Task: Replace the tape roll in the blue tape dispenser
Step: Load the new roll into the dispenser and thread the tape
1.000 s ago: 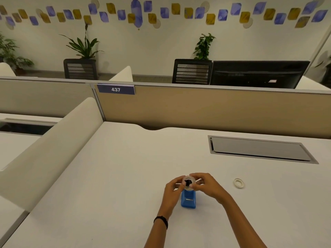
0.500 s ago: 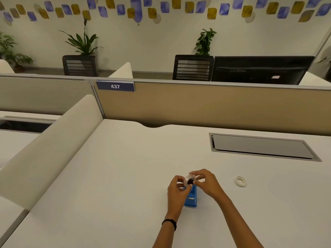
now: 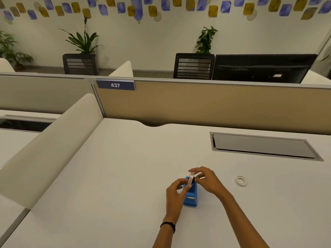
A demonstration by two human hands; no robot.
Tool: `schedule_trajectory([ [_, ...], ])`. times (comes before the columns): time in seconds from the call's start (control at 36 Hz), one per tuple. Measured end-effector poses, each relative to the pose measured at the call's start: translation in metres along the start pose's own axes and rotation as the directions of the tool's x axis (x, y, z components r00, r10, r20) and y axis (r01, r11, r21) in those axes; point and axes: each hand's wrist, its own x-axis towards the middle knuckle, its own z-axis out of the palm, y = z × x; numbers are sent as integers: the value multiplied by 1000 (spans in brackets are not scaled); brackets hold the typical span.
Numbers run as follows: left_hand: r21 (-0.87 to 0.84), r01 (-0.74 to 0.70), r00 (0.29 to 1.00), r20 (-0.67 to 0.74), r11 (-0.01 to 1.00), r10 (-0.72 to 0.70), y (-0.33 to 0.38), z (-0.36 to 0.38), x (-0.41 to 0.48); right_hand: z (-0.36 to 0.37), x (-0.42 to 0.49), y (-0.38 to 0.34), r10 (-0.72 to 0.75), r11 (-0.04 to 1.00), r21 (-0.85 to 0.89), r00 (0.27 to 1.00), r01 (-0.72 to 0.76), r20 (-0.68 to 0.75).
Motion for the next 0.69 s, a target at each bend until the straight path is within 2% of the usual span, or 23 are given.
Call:
schedule_trajectory([
  [0.22,71,-5,1000,11,997,4,-1,-3,4,7,0,5,-12,1000,-7,1000,12,19],
  [0.47,53,31,999,21,998,-32,-1,-2,13,13,2,9,-6,1000,4,1000,6,23],
  [0.69,59,107,980,160,992,-116,-3,-9,20,18,-2,14,-3,1000,18,999,3,32],
])
